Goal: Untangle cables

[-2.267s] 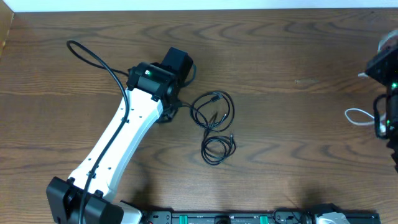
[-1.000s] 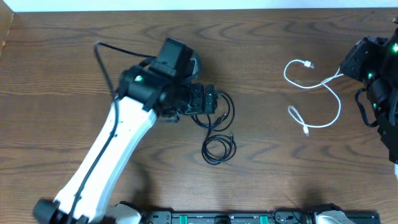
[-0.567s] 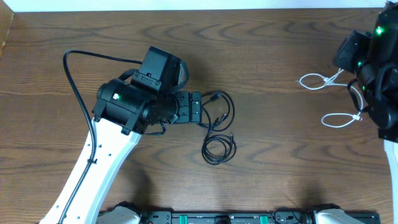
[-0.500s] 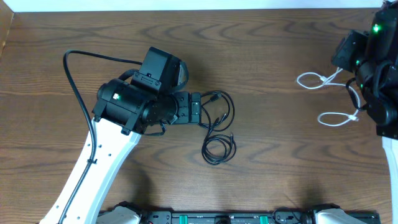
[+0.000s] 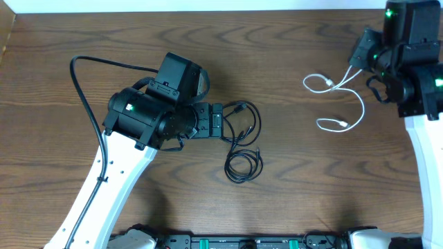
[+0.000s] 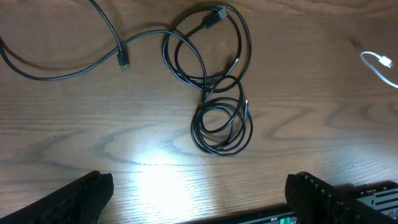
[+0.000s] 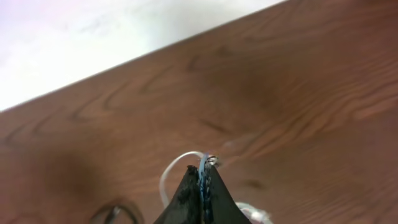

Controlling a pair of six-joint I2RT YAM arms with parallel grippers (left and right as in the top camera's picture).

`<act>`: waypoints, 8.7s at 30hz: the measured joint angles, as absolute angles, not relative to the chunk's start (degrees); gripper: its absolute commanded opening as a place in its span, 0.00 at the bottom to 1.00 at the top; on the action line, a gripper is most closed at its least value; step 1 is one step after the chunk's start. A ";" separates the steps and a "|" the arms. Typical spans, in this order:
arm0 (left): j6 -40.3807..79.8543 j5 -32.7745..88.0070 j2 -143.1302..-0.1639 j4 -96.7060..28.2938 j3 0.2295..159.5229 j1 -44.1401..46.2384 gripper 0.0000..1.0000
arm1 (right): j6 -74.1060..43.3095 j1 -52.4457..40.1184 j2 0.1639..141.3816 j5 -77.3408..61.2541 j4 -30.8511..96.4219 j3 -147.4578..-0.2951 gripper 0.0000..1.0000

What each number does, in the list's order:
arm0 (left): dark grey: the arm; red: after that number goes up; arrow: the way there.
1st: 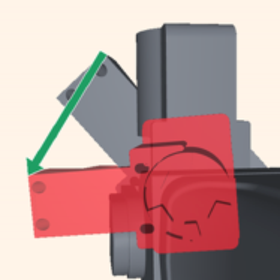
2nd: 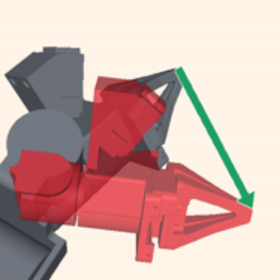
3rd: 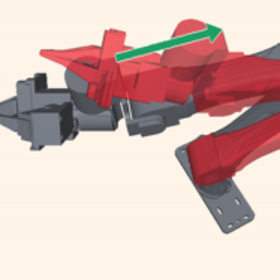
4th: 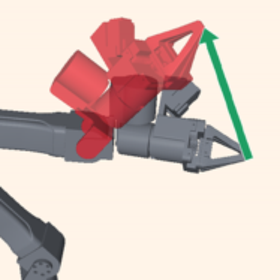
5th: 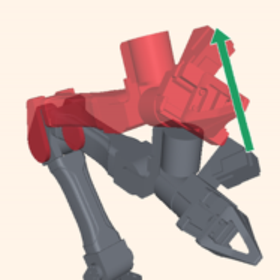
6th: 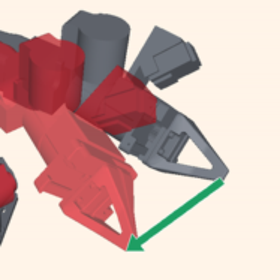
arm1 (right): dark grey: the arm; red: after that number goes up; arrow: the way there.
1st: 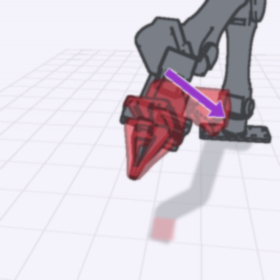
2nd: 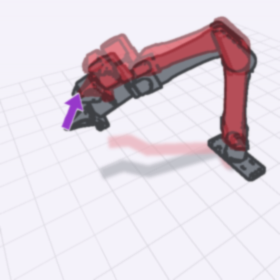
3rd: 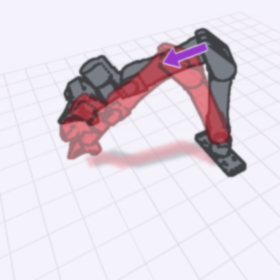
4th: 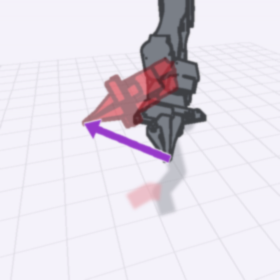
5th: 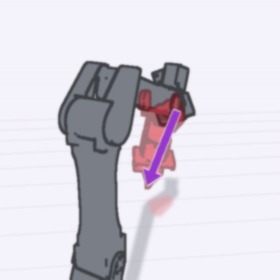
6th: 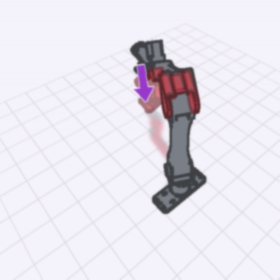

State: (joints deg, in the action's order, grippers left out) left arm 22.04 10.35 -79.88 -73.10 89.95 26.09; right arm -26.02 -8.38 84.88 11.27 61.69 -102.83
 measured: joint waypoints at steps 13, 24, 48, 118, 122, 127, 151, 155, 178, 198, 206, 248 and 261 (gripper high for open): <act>28.34 25.61 -79.88 -63.86 89.93 25.89 0.93 | -15.99 -12.93 85.52 -14.68 64.49 -102.85 0.01; 29.06 44.01 -79.88 -59.53 89.93 22.76 0.93 | -30.83 -13.67 87.85 -17.45 59.53 -102.91 0.02; 17.85 40.99 -79.88 -51.00 89.93 28.03 0.87 | -65.65 -24.49 88.86 -20.18 52.51 -102.94 0.01; 11.77 36.10 -81.47 -43.00 89.93 30.76 0.08 | -68.44 -25.54 88.86 -17.23 61.25 -102.96 0.04; 12.49 35.48 -81.47 -43.00 89.93 30.76 0.07 | -67.02 -25.76 88.86 -11.22 64.25 -102.96 0.09; 14.20 34.09 -81.47 -42.98 89.93 30.76 0.08 | -64.55 -25.74 88.86 -3.51 67.94 -102.96 0.01; 26.26 33.06 -81.58 -28.80 90.74 23.05 0.08 | -52.97 -25.67 88.88 1.89 81.28 -103.02 0.87; 27.22 31.83 -81.87 -27.62 93.10 14.57 0.07 | -51.77 -25.67 88.88 1.96 81.82 -103.02 0.88; 20.45 13.63 -95.22 -35.59 94.00 -24.99 0.08 | -45.80 -25.69 88.88 1.96 80.84 -103.02 0.89; 18.59 47.88 -95.37 -24.14 94.02 1.91 0.08 | -44.03 -25.69 88.88 0.19 81.93 -103.02 0.91; 13.08 25.06 -98.63 -15.46 94.04 -0.49 0.08 | -43.57 -25.69 88.88 -0.21 82.54 -103.00 0.91; 14.50 35.05 -109.54 -59.68 92.36 -10.33 1.00 | -42.26 -25.69 88.88 -0.23 86.00 -103.00 0.99; 29.45 7.09 -109.54 -61.49 85.38 -2.24 1.00 | -40.23 -25.69 88.88 -0.25 87.09 -103.00 0.99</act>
State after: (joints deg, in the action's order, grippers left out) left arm 29.45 7.09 -109.54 -61.49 85.38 -2.24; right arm -40.23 -25.69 88.88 -0.25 87.09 -103.00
